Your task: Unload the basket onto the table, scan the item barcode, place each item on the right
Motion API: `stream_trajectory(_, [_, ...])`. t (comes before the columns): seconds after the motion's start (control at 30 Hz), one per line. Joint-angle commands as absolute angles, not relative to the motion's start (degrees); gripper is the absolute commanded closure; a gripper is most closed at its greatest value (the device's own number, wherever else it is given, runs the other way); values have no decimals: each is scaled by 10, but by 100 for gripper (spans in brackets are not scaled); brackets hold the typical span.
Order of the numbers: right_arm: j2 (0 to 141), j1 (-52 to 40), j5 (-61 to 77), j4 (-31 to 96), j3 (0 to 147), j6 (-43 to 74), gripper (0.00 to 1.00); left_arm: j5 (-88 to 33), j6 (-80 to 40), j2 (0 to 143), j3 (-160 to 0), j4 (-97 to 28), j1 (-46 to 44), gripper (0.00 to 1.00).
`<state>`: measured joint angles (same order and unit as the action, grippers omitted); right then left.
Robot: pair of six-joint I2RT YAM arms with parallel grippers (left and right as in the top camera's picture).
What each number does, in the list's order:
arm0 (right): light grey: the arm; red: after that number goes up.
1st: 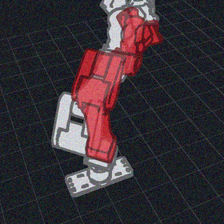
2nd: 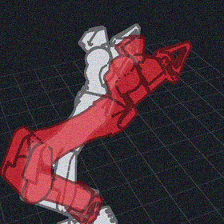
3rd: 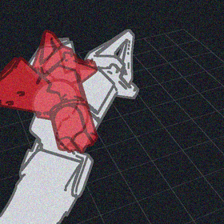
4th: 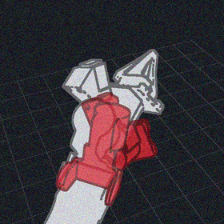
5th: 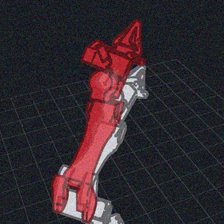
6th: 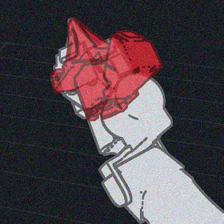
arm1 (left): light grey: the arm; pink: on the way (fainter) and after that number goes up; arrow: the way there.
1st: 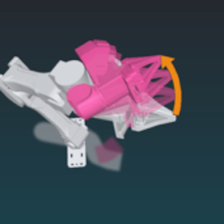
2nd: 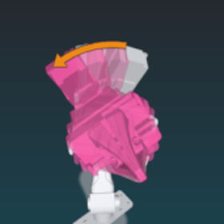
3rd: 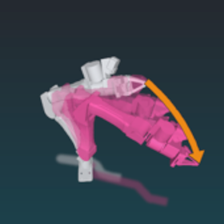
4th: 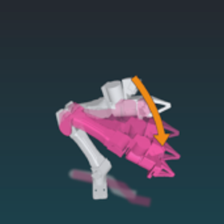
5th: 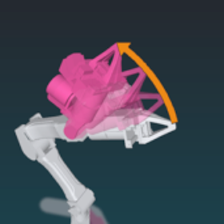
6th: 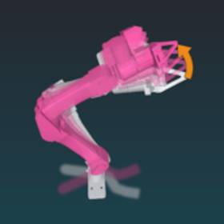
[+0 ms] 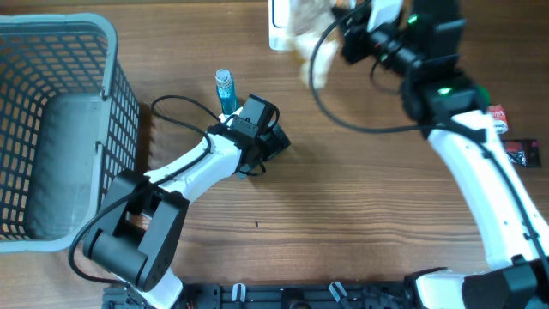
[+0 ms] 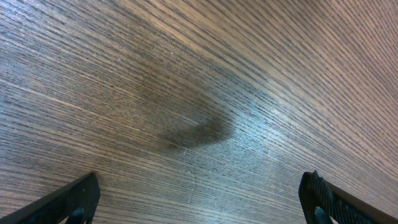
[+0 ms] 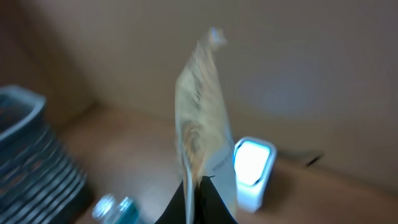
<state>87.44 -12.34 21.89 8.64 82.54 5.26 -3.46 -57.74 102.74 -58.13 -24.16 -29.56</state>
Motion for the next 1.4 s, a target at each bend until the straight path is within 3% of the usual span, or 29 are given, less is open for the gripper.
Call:
stream_trajectory(0.0, [866,-78,210,96,857,29,95,-14,-572,1050,-561,-251,-290,0])
stream_trajectory(0.57, [934,-69,142,80,857,-75,95,-14,-572,1050,-561,-251,-290,0])
stream_trajectory(0.9, [953,-68,129,234,856,-11,95,-14,-572,1050,-561,-251,-290,0])
stream_trajectory(0.93, [953,-67,128,250,856,11,78,-14,-572,1050,-561,-251,-290,0])
stream_trajectory(1.0, [953,-62,129,285,856,64,28,-14,-573,1050,-561,-250,-290,0])
stream_trajectory(1.03, [953,-57,131,307,855,99,18,-14,-572,1050,-561,-250,-290,0])
stream_trajectory(1.07, [953,-53,137,323,853,126,0,-14,-572,1050,-561,-250,-290,0])
stream_trajectory(1.37, [953,70,340,359,706,254,0,-17,-573,1050,-561,-251,-291,0])
